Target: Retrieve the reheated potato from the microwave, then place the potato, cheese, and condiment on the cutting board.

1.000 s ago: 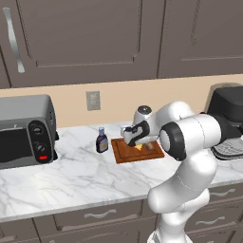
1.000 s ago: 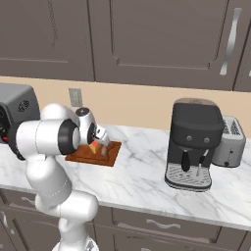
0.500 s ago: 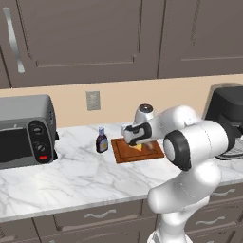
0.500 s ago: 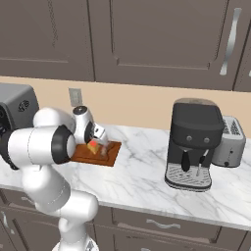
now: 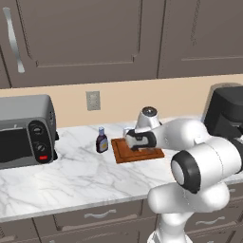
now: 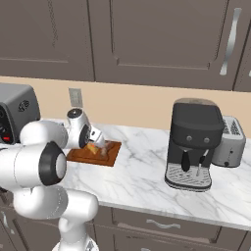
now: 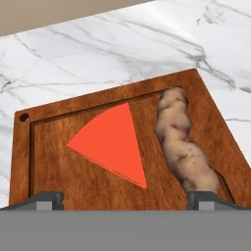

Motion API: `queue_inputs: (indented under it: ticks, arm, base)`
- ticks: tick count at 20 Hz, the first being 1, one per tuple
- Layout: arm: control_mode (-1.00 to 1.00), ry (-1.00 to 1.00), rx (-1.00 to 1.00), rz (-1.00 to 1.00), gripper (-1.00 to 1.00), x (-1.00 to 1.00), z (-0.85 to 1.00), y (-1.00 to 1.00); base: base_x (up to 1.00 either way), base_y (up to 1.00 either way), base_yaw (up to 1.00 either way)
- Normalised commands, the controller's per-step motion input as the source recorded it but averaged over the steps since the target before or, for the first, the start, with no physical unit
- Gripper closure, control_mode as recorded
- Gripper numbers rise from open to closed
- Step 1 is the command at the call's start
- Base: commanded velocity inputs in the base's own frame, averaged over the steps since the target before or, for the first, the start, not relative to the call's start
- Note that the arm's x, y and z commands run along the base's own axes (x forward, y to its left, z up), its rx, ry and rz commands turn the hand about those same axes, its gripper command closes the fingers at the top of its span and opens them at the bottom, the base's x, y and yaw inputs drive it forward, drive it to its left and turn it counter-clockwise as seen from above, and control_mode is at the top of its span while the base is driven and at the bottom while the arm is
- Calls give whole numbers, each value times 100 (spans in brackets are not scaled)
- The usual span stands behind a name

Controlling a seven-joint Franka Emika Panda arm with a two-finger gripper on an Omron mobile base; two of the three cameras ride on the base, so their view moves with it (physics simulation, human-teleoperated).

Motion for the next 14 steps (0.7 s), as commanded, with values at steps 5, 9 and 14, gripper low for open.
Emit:
queue_inputs:
  ticks: [5,9,14]
  arm:
    - [-100,-7,0,0,-100,-41,22,2]
    - [-100,-10,0,0,-100,-39,29,16]
    - [-100,-4,1,2,-100,-34,28,28]
  base:
    - [0,0,0]
    - [0,0,0]
    - [0,0,0]
